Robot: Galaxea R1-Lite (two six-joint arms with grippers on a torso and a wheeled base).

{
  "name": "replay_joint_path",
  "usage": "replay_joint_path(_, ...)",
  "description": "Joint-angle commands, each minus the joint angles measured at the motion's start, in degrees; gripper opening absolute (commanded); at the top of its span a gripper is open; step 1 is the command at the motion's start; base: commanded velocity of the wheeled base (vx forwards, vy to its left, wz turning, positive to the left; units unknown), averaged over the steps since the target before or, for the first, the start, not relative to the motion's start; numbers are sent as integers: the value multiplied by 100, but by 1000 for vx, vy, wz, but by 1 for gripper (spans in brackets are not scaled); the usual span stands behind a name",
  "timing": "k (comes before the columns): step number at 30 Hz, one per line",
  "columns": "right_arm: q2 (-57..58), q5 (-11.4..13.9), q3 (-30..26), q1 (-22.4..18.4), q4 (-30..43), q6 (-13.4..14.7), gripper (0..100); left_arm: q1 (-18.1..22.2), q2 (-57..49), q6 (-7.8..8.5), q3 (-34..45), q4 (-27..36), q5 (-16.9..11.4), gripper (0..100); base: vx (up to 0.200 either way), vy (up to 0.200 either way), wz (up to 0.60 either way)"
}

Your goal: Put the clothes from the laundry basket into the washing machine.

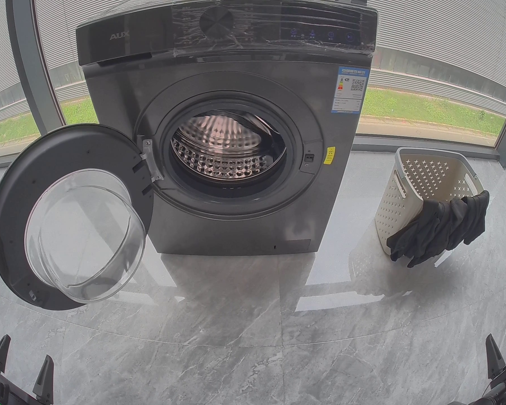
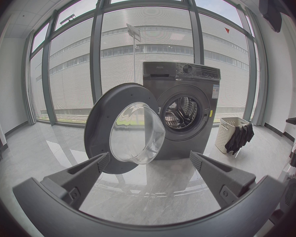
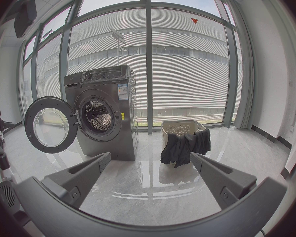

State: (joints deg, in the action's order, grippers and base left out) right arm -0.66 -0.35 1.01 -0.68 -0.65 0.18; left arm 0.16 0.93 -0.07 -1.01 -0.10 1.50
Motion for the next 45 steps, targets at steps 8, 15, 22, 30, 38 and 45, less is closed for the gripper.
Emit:
replay_joint_path(8,66,0,-101,-2,-6,-1,100,2,-84,-19,92,1,-9,100,100,0,0)
replay_joint_path(15,66,9,-101,-2,-6,-1,100,2,-84,-28,92,1,-9,100,200,0,0)
replay_joint_path(22,66,18,-101,-2,-6,-9,100,2,-93,-28,92,1,-9,100,200,0,0)
replay_joint_path(30,66,18,-101,7,-6,-9,100,2,-84,-28,92,1,-9,100,150,0,0)
replay_joint_path(38,66,18,-101,-2,-6,-9,100,2,-84,-37,92,1,-1,100,0,-25,0)
replay_joint_path(45,66,18,-101,7,-6,-9,100,2,-93,-37,92,-8,-1,100,0,-200,0)
